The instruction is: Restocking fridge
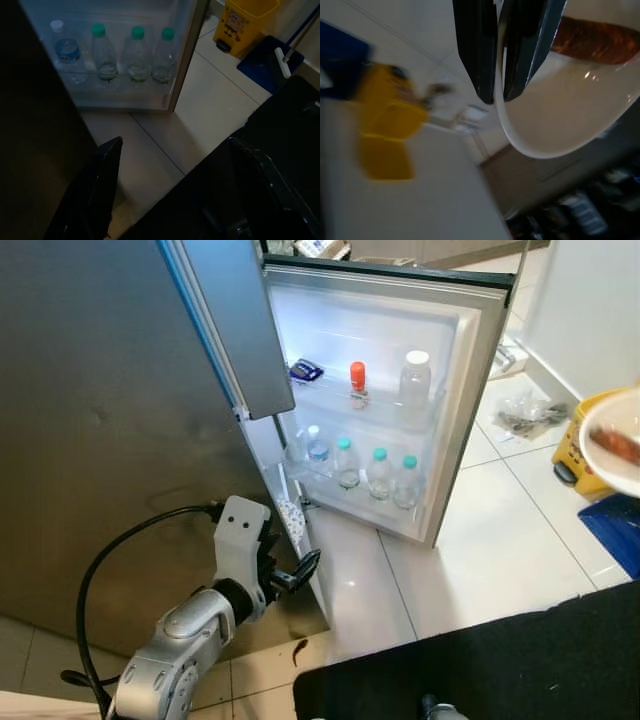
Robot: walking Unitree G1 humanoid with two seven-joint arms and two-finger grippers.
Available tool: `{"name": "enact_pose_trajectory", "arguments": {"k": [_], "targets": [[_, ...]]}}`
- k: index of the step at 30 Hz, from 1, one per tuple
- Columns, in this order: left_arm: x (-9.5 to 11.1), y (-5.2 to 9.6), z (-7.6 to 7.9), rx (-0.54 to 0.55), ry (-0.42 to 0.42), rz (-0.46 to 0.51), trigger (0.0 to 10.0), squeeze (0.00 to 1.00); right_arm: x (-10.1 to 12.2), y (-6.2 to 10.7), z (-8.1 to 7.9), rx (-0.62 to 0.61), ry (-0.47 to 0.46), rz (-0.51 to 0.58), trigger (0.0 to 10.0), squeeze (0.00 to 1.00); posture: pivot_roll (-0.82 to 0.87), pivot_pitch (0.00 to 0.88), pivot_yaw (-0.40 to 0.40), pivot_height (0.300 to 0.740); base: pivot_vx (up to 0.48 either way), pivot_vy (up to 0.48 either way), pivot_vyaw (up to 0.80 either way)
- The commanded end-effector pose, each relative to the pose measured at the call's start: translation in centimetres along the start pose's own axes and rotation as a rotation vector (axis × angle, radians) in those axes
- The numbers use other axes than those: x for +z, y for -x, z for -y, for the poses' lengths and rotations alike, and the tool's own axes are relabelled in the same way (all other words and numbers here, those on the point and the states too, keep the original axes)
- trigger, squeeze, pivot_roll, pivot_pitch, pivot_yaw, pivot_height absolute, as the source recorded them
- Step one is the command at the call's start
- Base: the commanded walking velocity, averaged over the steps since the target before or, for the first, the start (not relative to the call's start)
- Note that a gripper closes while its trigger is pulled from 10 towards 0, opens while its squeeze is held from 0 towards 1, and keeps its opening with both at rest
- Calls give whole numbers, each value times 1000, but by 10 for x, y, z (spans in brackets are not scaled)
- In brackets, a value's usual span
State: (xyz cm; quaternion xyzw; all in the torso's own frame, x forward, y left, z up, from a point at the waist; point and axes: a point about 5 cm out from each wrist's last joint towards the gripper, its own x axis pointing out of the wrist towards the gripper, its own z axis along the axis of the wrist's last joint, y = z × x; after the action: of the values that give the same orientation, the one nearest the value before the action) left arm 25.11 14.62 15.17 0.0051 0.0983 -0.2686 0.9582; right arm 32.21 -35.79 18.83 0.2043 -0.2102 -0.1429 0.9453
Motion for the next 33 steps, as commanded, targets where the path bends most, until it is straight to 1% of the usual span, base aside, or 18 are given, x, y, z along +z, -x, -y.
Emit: {"name": "enact_pose_trajectory", "arguments": {"k": [1, 2, 4, 5, 6, 9, 10, 13, 15, 16, 19, 20, 21, 24, 26, 27, 30, 33], "targets": [[-12, 3, -4, 28, -7, -49, 10000, 0, -13, 7, -10, 54, -34, -24, 10000, 0, -43, 206, 118, 717, 0, 0, 0], [-12, 3, -4, 34, -4, -51, 10000, 0, -19, 10, -17, 82, -39, -34, 10000, 0, -43, 205, 117, 717, 0, 0, 0], [-13, 3, -5, 50, -7, -46, 10000, 0, -35, 19, -37, 151, -88, -63, 10000, 0, -44, 203, 115, 717, 0, 0, 0], [-13, 3, -5, 53, -9, -45, 10000, 0, -38, 21, -41, 164, -102, -69, 10000, 0, -44, 203, 115, 717, 0, 0, 0], [-13, 5, -5, 59, -9, -42, 10000, 0, -47, 27, -55, 196, -119, -92, 10000, 0, -48, 198, 111, 717, 0, 0, 0], [-13, 8, -4, 68, -10, -39, 10000, 0, -64, 39, -81, 245, -155, -139, 10000, 0, -50, 192, 107, 717, 0, 0, 0], [-14, 9, -4, 71, -12, -39, 10000, 0, -68, 43, -87, 252, -168, -152, 10000, 0, -50, 192, 107, 717, 0, 0, 0], [-14, 10, -4, 74, -14, -38, 10000, 0, -72, 47, -93, 258, -181, -166, 10000, 0, -50, 192, 107, 717, 0, 0, 0], [-16, 14, 1, 79, -28, -45, 10000, 0, -87, 62, -127, 337, -237, -229, 10000, 0, -51, 173, 97, 717, 0, 0, 0], [-17, 15, 5, 79, -32, -49, 10000, 0, -97, 73, -150, 377, -280, -272, 10000, 0, -52, 167, 94, 717, 0, 0, 0], [-17, 15, 7, 75, -29, -51, 10000, 0, -101, 76, -156, 378, -304, -288, 10000, 0, -52, 167, 94, 717, 0, 0, 0], [-16, 14, 10, 67, -20, -43, 10000, 0, -105, 81, -161, 383, -303, -309, 10000, 0, -54, 158, 87, 717, 0, 0, 0], [-16, 14, 10, 67, -20, -43, 10000, 0, -105, 81, -161, 383, -303, -309, 10000, 0, -54, 158, 87, 717, 0, 0, 0], [-15, 11, 15, 55, -13, -32, 10000, 0, -114, 94, -171, 387, -270, -355, 10000, 0, -60, 149, 81, 717, 0, 0, 0], [-21, 8, 16, 89, -16, -38, 10000, 0, -120, 104, -175, 376, -227, -390, 10000, 0, -67, 139, 76, 717, 0, 0, 0], [-21, 8, 16, 89, -16, -38, 10000, 0, -120, 104, -175, 376, -227, -390, 10000, 0, -67, 139, 76, 717, 0, 0, 0], [-36, 5, 11, 179, 7, -82, 10000, 0, -122, 109, -177, 371, -188, -412, 10000, 0, -76, 131, 68, 717, 0, 0, 0], [-38, 4, 10, 194, 9, -91, 10000, 0, -122, 110, -177, 372, -183, -415, 10000, 0, -76, 130, 66, 717, 0, 0, 0]]}}
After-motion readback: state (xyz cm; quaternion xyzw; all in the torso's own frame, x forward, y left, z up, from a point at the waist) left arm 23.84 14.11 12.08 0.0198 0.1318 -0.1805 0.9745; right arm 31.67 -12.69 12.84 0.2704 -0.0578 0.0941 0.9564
